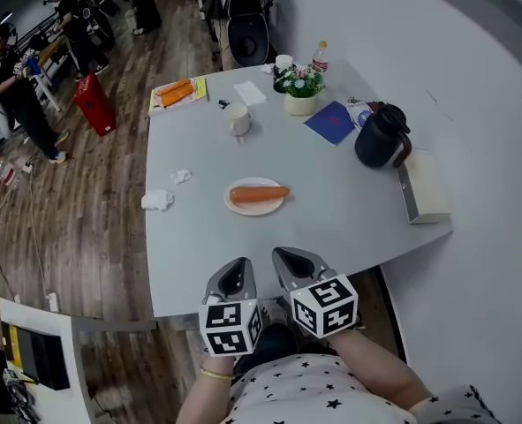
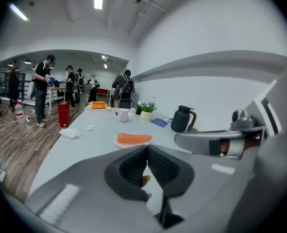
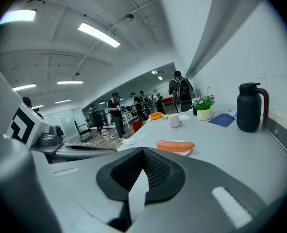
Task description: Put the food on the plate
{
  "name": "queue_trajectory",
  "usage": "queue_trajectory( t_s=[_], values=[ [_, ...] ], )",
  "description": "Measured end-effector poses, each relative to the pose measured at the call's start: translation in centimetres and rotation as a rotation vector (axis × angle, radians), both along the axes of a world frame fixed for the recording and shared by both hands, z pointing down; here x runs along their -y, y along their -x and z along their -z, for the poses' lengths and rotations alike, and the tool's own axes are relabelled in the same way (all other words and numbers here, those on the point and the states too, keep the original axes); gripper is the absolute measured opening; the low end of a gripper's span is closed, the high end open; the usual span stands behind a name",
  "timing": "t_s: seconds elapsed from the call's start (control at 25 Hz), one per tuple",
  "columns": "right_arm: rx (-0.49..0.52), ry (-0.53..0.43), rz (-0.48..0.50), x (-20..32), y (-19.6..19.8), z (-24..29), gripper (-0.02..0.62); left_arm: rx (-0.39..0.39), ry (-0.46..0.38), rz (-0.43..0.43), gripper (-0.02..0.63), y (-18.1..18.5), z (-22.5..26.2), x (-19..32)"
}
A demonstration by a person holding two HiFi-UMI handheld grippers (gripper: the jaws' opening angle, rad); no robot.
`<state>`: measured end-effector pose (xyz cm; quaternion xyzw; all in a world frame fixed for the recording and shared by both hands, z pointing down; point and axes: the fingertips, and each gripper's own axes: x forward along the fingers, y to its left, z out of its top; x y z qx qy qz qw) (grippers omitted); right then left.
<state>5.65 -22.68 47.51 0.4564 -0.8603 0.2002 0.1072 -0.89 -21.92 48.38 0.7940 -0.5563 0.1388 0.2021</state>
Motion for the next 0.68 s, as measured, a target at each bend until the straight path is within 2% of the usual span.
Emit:
queue_trajectory(
  t_s=[0.32, 0.68],
  values=[
    [0.011, 0.007, 0.004, -2.6, 0.8, -0.4, -0.003, -0.003, -0.014, 0.008, 0.008, 0.9, 0.2, -2.7],
    [0.008, -0.018, 0.038, -3.6, 2.4, 0.3, -0.003, -0.015, -0.028, 0.032, 0.008, 2.1, 0.8, -3.6]
  ],
)
